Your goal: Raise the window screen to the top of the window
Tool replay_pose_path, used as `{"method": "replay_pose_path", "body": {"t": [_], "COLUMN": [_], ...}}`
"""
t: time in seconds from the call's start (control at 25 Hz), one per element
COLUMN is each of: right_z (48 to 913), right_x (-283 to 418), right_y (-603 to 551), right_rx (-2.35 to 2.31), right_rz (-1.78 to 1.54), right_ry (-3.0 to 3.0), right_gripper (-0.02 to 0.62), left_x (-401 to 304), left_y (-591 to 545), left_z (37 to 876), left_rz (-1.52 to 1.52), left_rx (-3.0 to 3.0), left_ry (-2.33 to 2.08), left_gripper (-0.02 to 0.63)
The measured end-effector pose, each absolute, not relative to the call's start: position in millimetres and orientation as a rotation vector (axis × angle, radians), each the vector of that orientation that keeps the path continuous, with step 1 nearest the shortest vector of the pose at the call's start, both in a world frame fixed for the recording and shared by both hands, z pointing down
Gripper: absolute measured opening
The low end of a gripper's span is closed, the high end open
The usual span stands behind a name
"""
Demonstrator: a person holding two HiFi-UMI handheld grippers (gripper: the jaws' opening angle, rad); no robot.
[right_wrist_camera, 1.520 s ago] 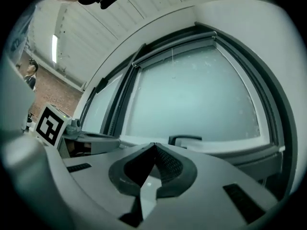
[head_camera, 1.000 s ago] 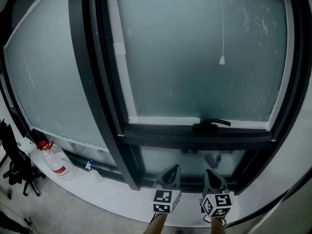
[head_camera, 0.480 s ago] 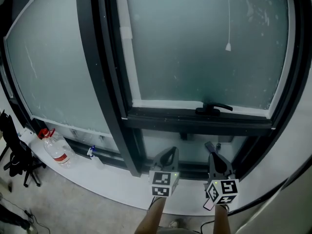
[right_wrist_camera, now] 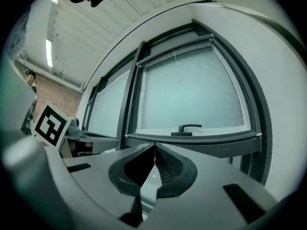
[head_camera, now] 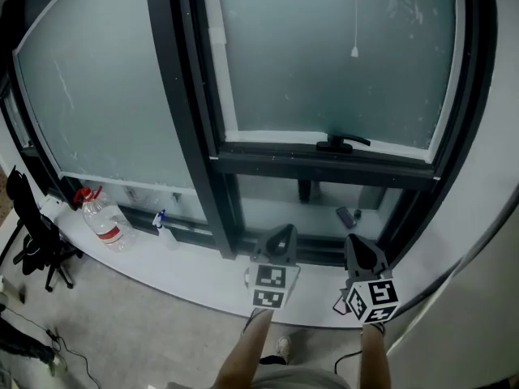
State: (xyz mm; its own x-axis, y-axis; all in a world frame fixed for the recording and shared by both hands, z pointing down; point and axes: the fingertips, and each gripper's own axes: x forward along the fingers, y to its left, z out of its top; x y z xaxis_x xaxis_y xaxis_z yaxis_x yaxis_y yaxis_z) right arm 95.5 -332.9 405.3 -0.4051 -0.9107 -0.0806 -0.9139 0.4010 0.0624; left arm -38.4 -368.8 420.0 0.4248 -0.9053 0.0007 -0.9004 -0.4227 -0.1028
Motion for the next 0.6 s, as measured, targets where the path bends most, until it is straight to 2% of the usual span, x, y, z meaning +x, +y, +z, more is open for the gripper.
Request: {"method": "replay_pose_path", "body": {"t": [0.28,0.6], "right_z": [397,401], "right_x": [100,74], "right_y": [-287,-223], "right_rx": [-1.731,-1.805], "right_rz": [0.167,0.188], "right_ry": [2.611,2.559], "right_gripper": [0.006,0.006], "left_x": [-42,-71], "left_y": [-317,-256], "left_z": [398,404], "left_rz": [-0.063,-0.030], "left_rx": [-2.563,-2.602], "left_ry": [1.618,1.569], "left_gripper": [0.003,0.003]}}
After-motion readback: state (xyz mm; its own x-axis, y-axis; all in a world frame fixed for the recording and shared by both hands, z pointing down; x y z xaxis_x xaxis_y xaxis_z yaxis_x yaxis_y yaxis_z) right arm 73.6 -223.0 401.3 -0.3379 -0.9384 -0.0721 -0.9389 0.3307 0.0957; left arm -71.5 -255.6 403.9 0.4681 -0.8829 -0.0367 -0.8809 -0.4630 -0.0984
